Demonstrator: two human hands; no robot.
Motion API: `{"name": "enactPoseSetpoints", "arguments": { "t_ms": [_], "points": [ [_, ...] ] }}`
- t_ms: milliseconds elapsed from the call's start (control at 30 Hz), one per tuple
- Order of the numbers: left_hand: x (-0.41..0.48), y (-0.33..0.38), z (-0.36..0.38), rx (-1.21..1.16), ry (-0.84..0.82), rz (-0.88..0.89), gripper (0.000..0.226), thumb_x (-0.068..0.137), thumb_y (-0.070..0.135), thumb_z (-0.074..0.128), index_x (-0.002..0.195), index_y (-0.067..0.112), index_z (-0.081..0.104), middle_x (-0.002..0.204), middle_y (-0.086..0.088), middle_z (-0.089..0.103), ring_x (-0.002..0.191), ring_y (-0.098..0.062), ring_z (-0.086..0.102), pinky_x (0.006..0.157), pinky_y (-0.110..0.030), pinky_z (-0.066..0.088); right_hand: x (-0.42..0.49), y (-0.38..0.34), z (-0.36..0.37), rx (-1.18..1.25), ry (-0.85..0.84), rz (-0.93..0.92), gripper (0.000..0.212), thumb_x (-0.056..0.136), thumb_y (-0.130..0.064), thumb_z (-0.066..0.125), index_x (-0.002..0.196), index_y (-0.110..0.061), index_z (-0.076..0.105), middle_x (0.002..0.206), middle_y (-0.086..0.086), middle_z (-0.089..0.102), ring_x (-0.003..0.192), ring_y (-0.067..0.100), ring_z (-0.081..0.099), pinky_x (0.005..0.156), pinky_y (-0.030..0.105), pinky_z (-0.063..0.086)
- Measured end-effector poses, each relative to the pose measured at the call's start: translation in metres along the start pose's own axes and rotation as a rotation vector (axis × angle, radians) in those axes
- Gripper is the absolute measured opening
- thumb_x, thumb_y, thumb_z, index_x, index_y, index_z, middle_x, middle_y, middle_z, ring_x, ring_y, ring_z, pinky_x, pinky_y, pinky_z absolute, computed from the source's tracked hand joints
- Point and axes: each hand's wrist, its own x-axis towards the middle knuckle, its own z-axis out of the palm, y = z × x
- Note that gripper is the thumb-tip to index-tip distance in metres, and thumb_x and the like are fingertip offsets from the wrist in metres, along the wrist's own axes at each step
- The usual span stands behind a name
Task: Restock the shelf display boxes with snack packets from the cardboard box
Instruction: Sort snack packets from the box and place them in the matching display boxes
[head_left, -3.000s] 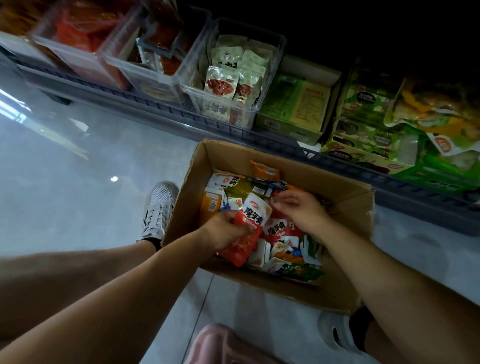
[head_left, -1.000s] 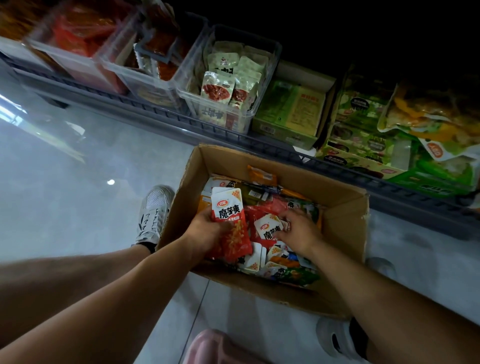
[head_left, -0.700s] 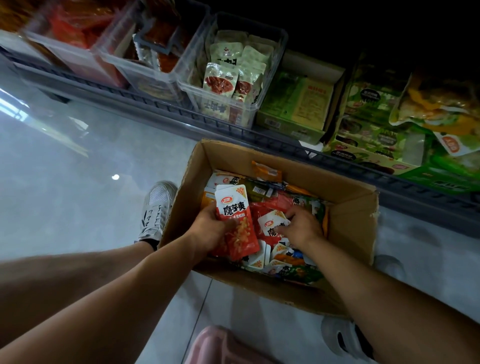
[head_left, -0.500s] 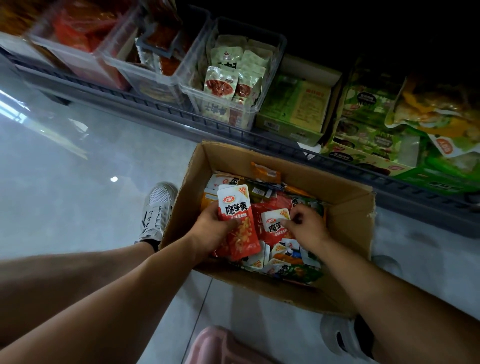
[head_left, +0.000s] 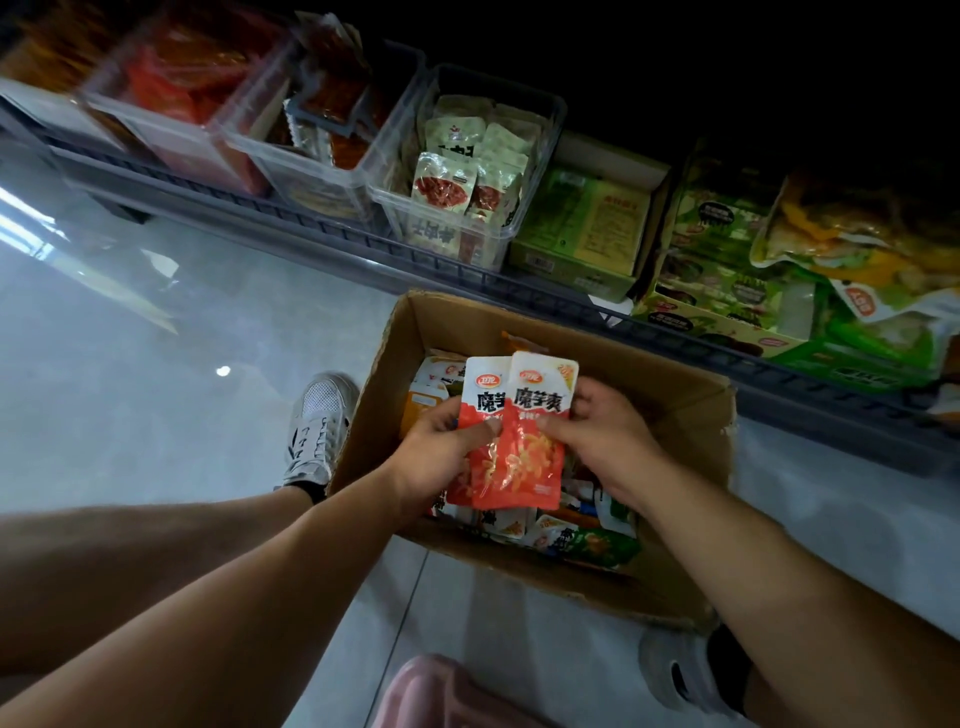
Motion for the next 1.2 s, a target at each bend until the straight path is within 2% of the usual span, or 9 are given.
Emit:
{"name": "enactPoseSetpoints", "arguments": {
  "t_ms": [100, 300, 367, 433, 533, 633, 700, 900, 1200],
  "points": [
    [-0.001, 0.003, 0.002, 0.028, -0.039, 0.017, 0.035, 0.098, 0.019, 0.068, 0.132, 0.016, 0.062, 0.121, -0.009, 0.075, 0.110, -0.028, 0.073, 0.097, -0.049, 0.057, -0.001, 0.010, 0.009, -0.075, 0.029, -0.013, 0.040, 0.082, -0.018, 0.082, 0.117, -0.024, 0.066, 0.109, -0.005, 0.074, 0.096, 0.010, 0.071, 0.075, 0.027, 0.057],
    [0.003, -0.005, 0.001, 0.180, -0.028, 0.038, 0.055, 0.086, 0.007, 0.079, 0.135, 0.017, 0.056, 0.122, -0.005, 0.074, 0.111, -0.022, 0.073, 0.099, -0.050, 0.057, -0.002, 0.026, 0.015, -0.193, 0.026, -0.004, 0.036, 0.079, -0.037, 0.083, 0.108, -0.025, 0.067, 0.103, -0.003, 0.073, 0.091, 0.015, 0.072, 0.076, 0.037, 0.062],
    [0.006, -0.008, -0.001, 0.163, 0.022, 0.023, 0.052, 0.087, 0.005, 0.078, 0.133, 0.017, 0.056, 0.122, -0.005, 0.074, 0.111, -0.023, 0.072, 0.100, -0.052, 0.056, 0.000, 0.029, 0.013, -0.109, -0.006, 0.042, 0.030, 0.084, -0.040, 0.078, 0.107, -0.024, 0.067, 0.103, -0.001, 0.073, 0.089, 0.017, 0.073, 0.071, 0.037, 0.062],
    [0.007, -0.008, -0.004, 0.136, 0.065, -0.008, 0.050, 0.090, 0.007, 0.076, 0.133, 0.020, 0.055, 0.123, -0.004, 0.073, 0.113, -0.025, 0.071, 0.100, -0.054, 0.056, 0.007, 0.035, 0.005, -0.045, 0.061, 0.096, 0.031, 0.091, -0.040, 0.070, 0.114, -0.019, 0.066, 0.108, 0.002, 0.072, 0.091, 0.020, 0.072, 0.076, 0.040, 0.062],
    [0.009, -0.009, -0.011, 0.130, 0.126, -0.026, 0.053, 0.090, 0.011, 0.076, 0.136, 0.022, 0.053, 0.125, -0.003, 0.071, 0.114, -0.026, 0.069, 0.100, -0.057, 0.055, 0.026, 0.056, -0.017, -0.438, 0.241, -0.013, 0.022, 0.097, -0.025, 0.063, 0.119, -0.020, 0.065, 0.119, 0.001, 0.065, 0.095, 0.019, 0.066, 0.081, 0.041, 0.059],
    [0.009, -0.011, -0.015, 0.127, 0.174, -0.036, 0.053, 0.091, 0.011, 0.075, 0.138, 0.023, 0.052, 0.126, -0.003, 0.069, 0.116, -0.026, 0.068, 0.101, -0.056, 0.054, 0.046, 0.075, -0.029, -0.739, 0.124, -0.045, 0.044, 0.097, -0.031, 0.061, 0.139, -0.027, 0.053, 0.139, 0.002, 0.056, 0.129, 0.027, 0.049, 0.104, 0.045, 0.048],
    [0.009, -0.014, -0.018, 0.118, 0.183, -0.054, 0.054, 0.092, 0.012, 0.074, 0.140, 0.025, 0.052, 0.127, -0.002, 0.068, 0.117, -0.026, 0.067, 0.100, -0.057, 0.055, 0.052, 0.077, -0.028, -0.859, 0.073, -0.059, 0.056, 0.097, -0.038, 0.059, 0.150, -0.030, 0.041, 0.149, -0.001, 0.047, 0.140, 0.026, 0.033, 0.114, 0.042, 0.036],
    [0.013, -0.015, -0.021, 0.119, 0.194, -0.091, 0.054, 0.091, 0.014, 0.075, 0.139, 0.025, 0.052, 0.128, -0.002, 0.068, 0.116, -0.026, 0.067, 0.100, -0.056, 0.055, 0.061, 0.082, -0.021, -1.019, 0.158, -0.140, 0.073, 0.087, -0.058, 0.064, 0.151, -0.039, 0.035, 0.142, 0.000, 0.044, 0.129, 0.026, 0.033, 0.106, 0.037, 0.033],
    [0.013, -0.014, -0.019, 0.122, 0.211, -0.101, 0.054, 0.092, 0.011, 0.074, 0.140, 0.023, 0.052, 0.127, -0.003, 0.068, 0.116, -0.027, 0.067, 0.102, -0.058, 0.053, 0.059, 0.084, -0.016, -1.052, 0.125, -0.188, 0.060, 0.090, -0.042, 0.069, 0.141, -0.024, 0.044, 0.145, 0.003, 0.049, 0.133, 0.026, 0.043, 0.109, 0.039, 0.036]
  ]
}}
